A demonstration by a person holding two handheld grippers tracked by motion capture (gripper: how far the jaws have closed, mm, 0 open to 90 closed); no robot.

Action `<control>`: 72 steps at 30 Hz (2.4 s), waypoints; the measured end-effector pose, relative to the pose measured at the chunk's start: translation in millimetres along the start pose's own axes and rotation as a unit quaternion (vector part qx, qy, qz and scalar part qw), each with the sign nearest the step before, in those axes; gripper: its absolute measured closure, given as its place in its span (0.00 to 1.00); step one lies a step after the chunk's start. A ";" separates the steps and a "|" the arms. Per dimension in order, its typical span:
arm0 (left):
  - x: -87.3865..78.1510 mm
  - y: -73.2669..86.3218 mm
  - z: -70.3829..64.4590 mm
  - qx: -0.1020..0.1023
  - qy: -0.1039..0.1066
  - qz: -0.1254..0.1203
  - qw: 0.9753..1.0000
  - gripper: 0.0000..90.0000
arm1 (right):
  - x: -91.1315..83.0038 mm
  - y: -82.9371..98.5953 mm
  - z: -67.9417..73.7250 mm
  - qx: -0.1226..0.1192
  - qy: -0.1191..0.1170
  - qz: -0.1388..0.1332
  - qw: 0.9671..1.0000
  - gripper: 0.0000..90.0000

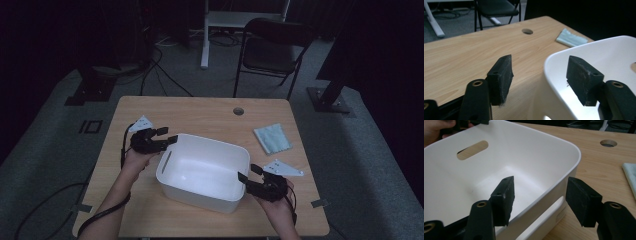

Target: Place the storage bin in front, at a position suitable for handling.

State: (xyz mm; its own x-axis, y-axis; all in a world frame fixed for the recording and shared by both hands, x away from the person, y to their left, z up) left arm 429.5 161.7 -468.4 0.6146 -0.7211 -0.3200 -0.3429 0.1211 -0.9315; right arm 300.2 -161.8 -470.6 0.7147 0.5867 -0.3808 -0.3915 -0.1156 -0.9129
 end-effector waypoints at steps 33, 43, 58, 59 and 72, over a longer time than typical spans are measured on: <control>-11.7 10.5 -14.7 0.011 -0.018 0.008 1.000 0.92 | 15.8 -3.2 -7.9 0.019 0.003 0.021 1.000 0.63; -31.1 18.4 -24.7 -0.011 -0.061 0.011 0.998 0.92 | 29.2 -10.8 -13.3 0.016 0.013 0.029 0.999 0.72; -49.2 29.8 -44.9 -0.014 -0.112 -0.006 0.994 0.90 | 48.8 -22.3 -27.4 0.021 0.016 0.038 0.999 0.83; -50.0 30.5 -46.1 -0.013 -0.111 -0.006 0.994 0.90 | 50.0 -23.3 -28.8 0.022 0.014 0.039 0.999 0.84; -50.5 34.3 -48.4 -0.014 -0.113 -0.007 0.993 0.69 | 47.8 -27.5 -35.2 0.028 0.007 0.046 0.999 0.69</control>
State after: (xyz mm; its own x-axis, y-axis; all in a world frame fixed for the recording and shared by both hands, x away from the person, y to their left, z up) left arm 352.3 169.3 -475.8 0.7630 -0.5498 -0.3399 -0.3502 0.0903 -0.9323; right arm 365.5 -158.8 -468.9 0.6819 0.5644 -0.4653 -0.4874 -0.1238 -0.8644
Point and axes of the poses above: each handheld gripper's, and its own axes: x roughly forward along the jaws, y roughly out of its underside, z roughly to its left, the point moved 6 cm from there along x, roughly forward along the jaws, and after that the axes turned 5 degrees about -z, right-handed, at the moved point
